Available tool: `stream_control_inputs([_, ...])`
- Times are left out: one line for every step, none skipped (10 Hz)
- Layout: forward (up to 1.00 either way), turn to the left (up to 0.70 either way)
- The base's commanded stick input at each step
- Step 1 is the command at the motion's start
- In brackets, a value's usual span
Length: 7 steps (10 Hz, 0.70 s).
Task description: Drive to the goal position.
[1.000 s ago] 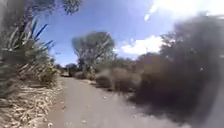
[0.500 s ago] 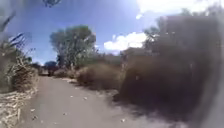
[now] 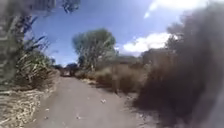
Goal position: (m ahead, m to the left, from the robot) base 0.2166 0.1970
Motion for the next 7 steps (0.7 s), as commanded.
stream_control_inputs([1.0,0.4])
stream_control_inputs([1.0,0.4])
stream_control_inputs([1.0,0.34])
stream_control_inputs([1.0,0.27])
stream_control_inputs([1.0,0.2])
stream_control_inputs([1.0,0.14])
stream_control_inputs([1.0,0.07])
